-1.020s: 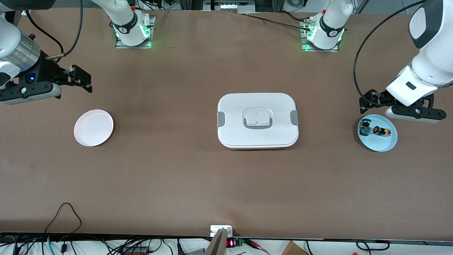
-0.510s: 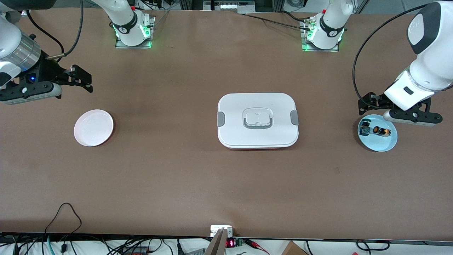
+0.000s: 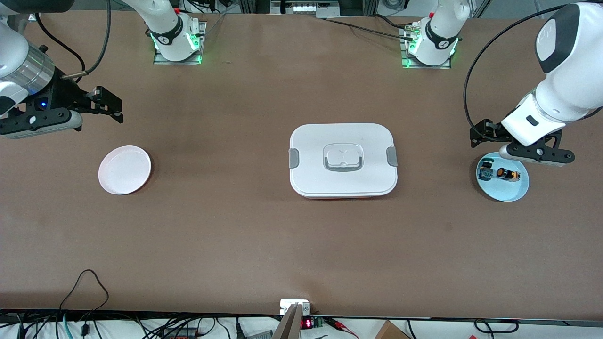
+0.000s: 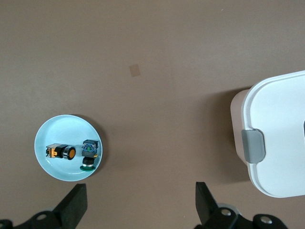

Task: Transfer orange switch to right arm and place
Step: 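Lower the left gripper over the orange switch on the blue plate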

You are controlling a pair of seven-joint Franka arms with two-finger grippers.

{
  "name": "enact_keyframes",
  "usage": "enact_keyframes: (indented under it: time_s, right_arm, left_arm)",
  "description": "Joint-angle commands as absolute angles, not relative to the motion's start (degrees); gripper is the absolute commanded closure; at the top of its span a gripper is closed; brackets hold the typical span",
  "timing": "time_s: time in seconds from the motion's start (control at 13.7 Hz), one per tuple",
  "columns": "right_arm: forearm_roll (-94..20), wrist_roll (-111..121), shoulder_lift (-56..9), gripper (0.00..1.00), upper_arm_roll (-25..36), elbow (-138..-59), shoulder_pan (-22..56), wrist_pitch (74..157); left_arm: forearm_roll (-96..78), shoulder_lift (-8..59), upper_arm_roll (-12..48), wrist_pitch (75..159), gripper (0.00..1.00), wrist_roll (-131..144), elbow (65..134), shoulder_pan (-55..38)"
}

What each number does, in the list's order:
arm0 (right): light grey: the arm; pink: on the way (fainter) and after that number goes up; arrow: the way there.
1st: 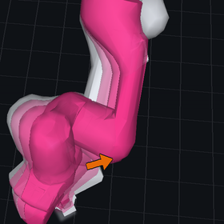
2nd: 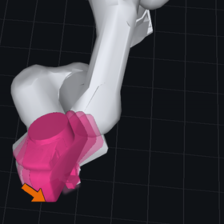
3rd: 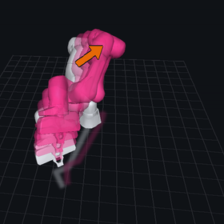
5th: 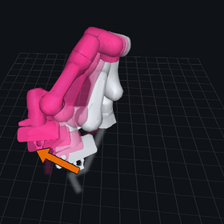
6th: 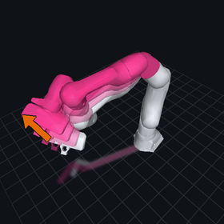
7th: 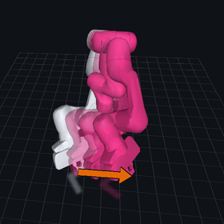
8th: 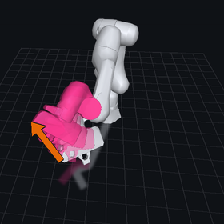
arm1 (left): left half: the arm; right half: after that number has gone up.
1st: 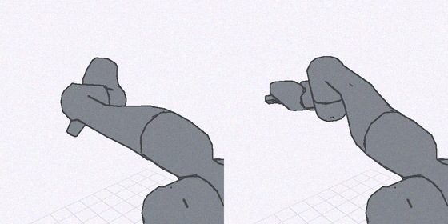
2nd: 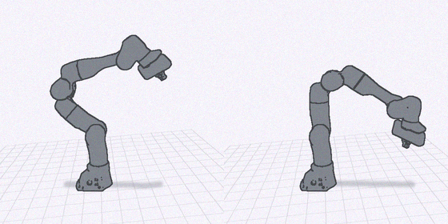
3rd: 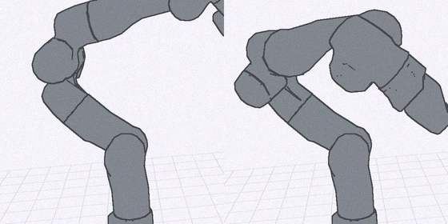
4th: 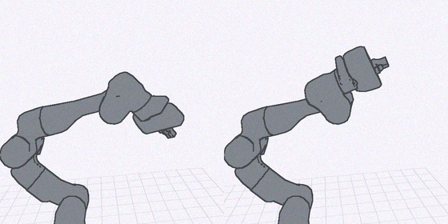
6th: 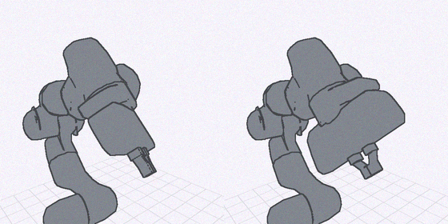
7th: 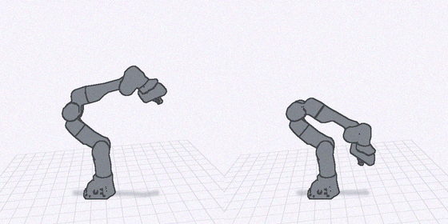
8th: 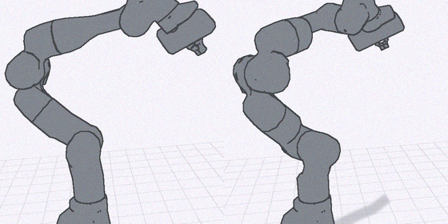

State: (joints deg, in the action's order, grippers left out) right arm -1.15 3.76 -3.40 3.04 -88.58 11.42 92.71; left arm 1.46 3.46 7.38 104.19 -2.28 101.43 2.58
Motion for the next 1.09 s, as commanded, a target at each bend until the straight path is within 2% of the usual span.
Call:
enact_keyframes:
  time_s: [0.0,0.29,0.73,1.02]
  right_arm:
    - [-1.8,3.3,-3.3,0.0,2.8,-87.8,11.2,91.8]
    - [-1.8,3.3,-3.3,0.0,2.8,-87.8,11.2,91.8]
    - [-1.8,3.3,-3.3,0.0,2.8,-87.8,11.2,91.8]
    - [-1.8,3.3,-3.3,0.0,2.8,-87.8,11.2,91.7]
  left_arm:
    - [1.4,3.6,6.8,102.7,0.0,-2.0,100.2,4.7]
    - [6.4,6.6,7.0,102.8,0.0,-2.3,100.3,6.2]
    - [12.6,14.7,7.5,102.7,0.0,-2.4,100.7,6.4]
    - [12.7,19.0,7.1,105.9,0.0,-6.0,100.9,11.5]
